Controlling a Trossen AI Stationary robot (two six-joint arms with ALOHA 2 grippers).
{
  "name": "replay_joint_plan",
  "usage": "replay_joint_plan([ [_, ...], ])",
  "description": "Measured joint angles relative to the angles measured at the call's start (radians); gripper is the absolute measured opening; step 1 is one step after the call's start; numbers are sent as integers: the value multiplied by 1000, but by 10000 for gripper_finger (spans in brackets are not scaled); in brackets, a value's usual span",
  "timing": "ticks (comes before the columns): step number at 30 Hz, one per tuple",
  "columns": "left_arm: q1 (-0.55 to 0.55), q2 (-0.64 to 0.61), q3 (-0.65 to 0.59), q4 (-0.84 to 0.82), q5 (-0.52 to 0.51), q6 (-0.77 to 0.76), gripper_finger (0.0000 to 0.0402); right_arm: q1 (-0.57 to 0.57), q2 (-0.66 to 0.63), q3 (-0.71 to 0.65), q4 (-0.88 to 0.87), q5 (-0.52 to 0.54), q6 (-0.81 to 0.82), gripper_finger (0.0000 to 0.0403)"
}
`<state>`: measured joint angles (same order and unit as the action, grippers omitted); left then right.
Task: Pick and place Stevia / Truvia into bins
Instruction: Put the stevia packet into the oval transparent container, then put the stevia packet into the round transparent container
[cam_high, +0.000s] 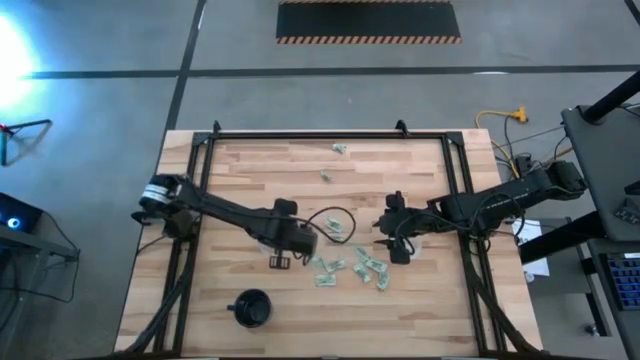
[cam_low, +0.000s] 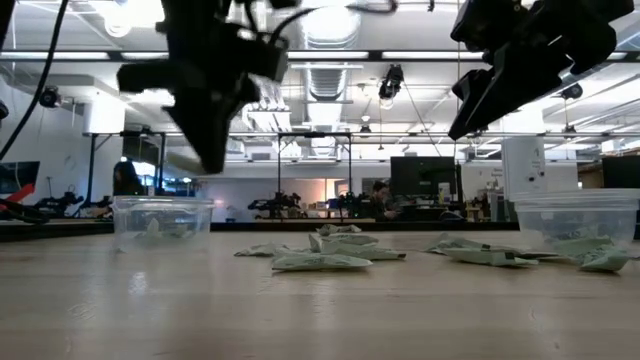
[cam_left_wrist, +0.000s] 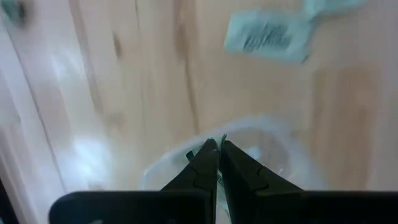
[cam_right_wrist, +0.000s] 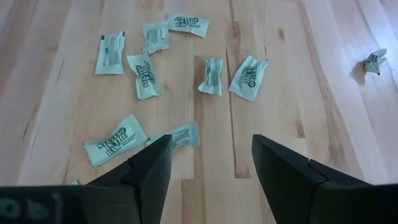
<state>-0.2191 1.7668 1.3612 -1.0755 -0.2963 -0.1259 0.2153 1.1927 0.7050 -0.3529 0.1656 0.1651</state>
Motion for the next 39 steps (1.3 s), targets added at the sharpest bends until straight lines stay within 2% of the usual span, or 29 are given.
replay_joint_plan([
  [5, 30, -10, -75, -10, 1, -25, 0, 0, 0, -2, 1, 0, 0, 210],
  [13, 37, -52, -130, 1, 2, -34, 7, 0, 0, -3, 18, 0, -5, 210],
  [22, 36, -62, -130, 10, -20, -34, 115, 0, 0, -3, 39, -1, -9, 210],
  [26, 36, -74, -130, 3, -21, -47, 150, 0, 7, -7, 98, -8, -8, 210],
  [33, -10, -207, -143, 3, -37, -143, 164, 0, 124, -11, 265, -127, -86, 210],
  [39, -87, -358, -214, 79, -157, -201, 164, 0, 224, 23, 197, -137, -23, 210],
])
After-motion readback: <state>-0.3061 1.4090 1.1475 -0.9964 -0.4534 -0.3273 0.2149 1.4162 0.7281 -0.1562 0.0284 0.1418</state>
